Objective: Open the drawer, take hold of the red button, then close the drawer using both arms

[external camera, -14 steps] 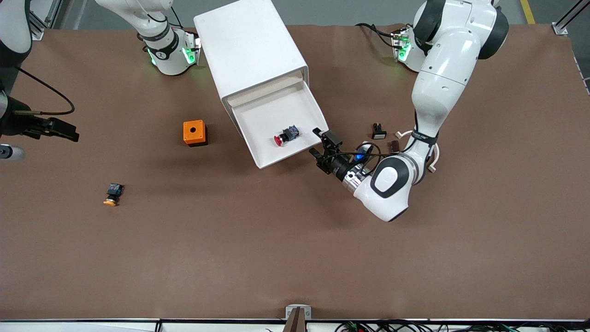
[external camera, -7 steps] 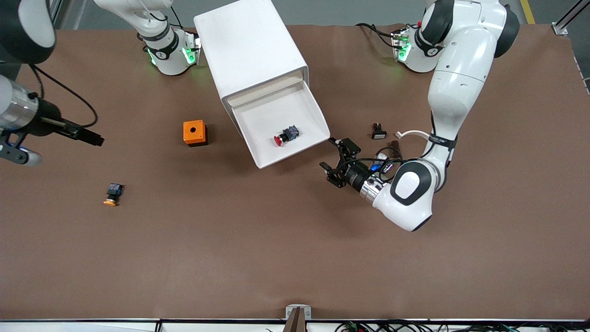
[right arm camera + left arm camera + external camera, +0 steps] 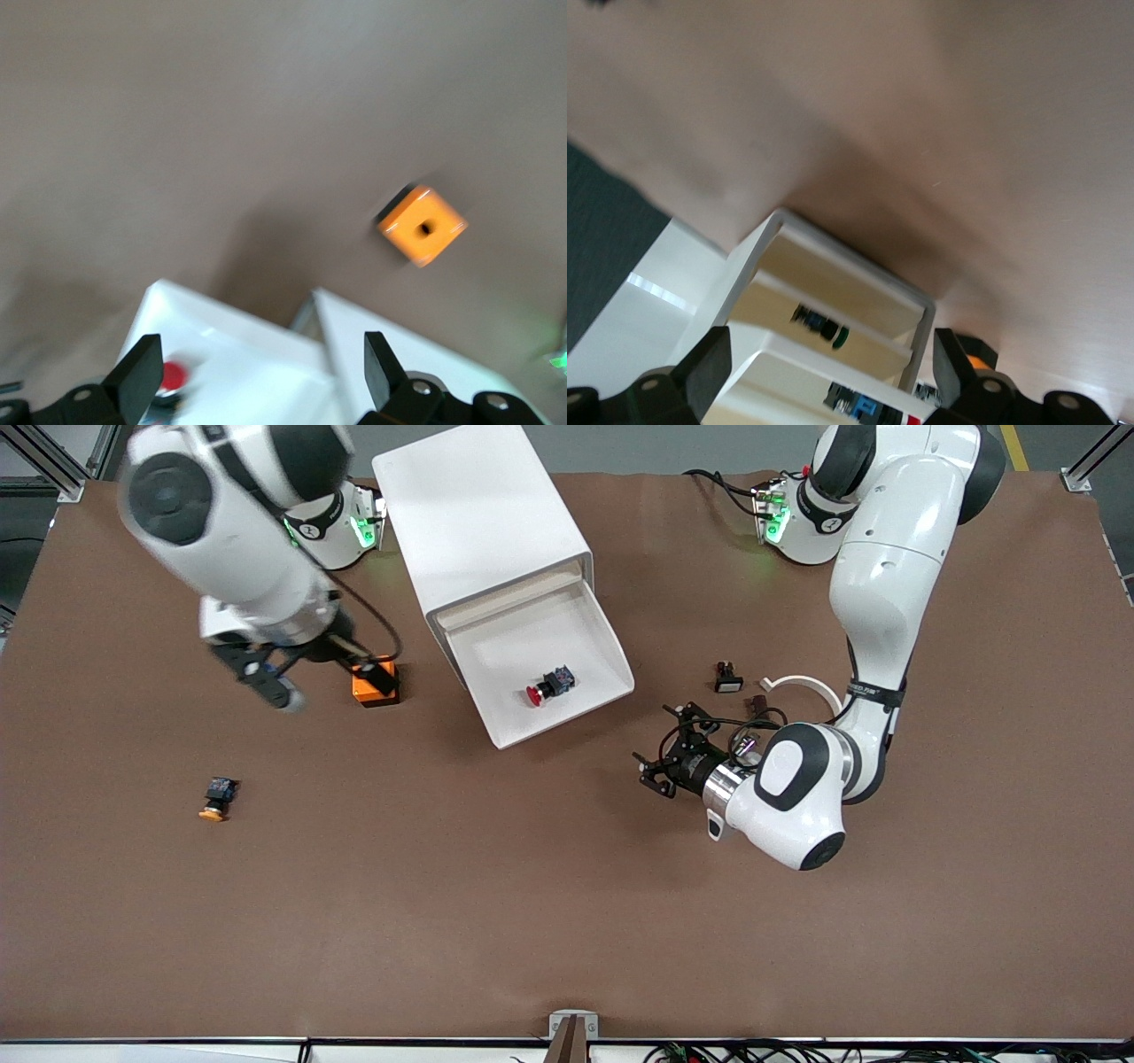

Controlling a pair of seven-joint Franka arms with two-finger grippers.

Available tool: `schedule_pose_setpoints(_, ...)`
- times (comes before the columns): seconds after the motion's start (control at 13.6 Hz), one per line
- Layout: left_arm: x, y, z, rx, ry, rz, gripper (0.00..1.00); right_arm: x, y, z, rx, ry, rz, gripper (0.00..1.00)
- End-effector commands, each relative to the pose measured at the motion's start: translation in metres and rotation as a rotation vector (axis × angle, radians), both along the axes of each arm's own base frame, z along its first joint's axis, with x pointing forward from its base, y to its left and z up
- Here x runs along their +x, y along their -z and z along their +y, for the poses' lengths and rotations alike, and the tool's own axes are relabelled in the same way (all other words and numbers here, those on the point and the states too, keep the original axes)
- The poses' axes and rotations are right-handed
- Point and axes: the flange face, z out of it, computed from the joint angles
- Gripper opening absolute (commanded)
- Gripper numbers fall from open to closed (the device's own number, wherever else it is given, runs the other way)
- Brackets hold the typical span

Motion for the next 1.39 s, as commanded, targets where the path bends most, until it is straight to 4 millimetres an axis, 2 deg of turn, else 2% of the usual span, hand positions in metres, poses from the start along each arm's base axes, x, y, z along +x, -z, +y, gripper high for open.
schedule_pose_setpoints(0.0, 0.015, -0.026, 0.007, 0.013, 0.087, -0.192, 1.00, -0.020, 0.022, 0.061, 0.017, 0.106, -0.031, 1.00)
schedule_pose_setpoints(0.07, 0.019, -0.030, 0.009, 0.019, 0.117, -0.248, 1.00, -0.031, 0.033, 0.090, 0.023, 0.125, -0.045, 1.00)
schedule_pose_setpoints(0.22, 0.028, -0.039, 0.012, 0.034, 0.158, -0.362, 1.00, -0.044, 0.060, 0.127, -0.008, 0.139, -0.057, 1.00)
schedule_pose_setpoints(0.51, 0.037, -0.055, 0.007, 0.115, 0.263, -0.540, 1.00, -0.067, 0.120, 0.180, -0.113, 0.144, -0.061, 1.00)
schedule_pose_setpoints(0.73, 0.039, -0.072, -0.004, 0.164, 0.331, -0.656, 1.00, -0.067, 0.150, 0.201, -0.145, 0.173, -0.076, 1.00)
schedule_pose_setpoints(1.17, 0.050, -0.076, -0.012, 0.232, 0.378, -0.811, 1.00, -0.068, 0.182, 0.218, -0.148, 0.181, -0.074, 1.00)
schedule_pose_setpoints(1.32, 0.056, -0.079, -0.009, 0.248, 0.373, -0.854, 1.00, -0.067, 0.181, 0.220, -0.143, 0.183, -0.074, 1.00)
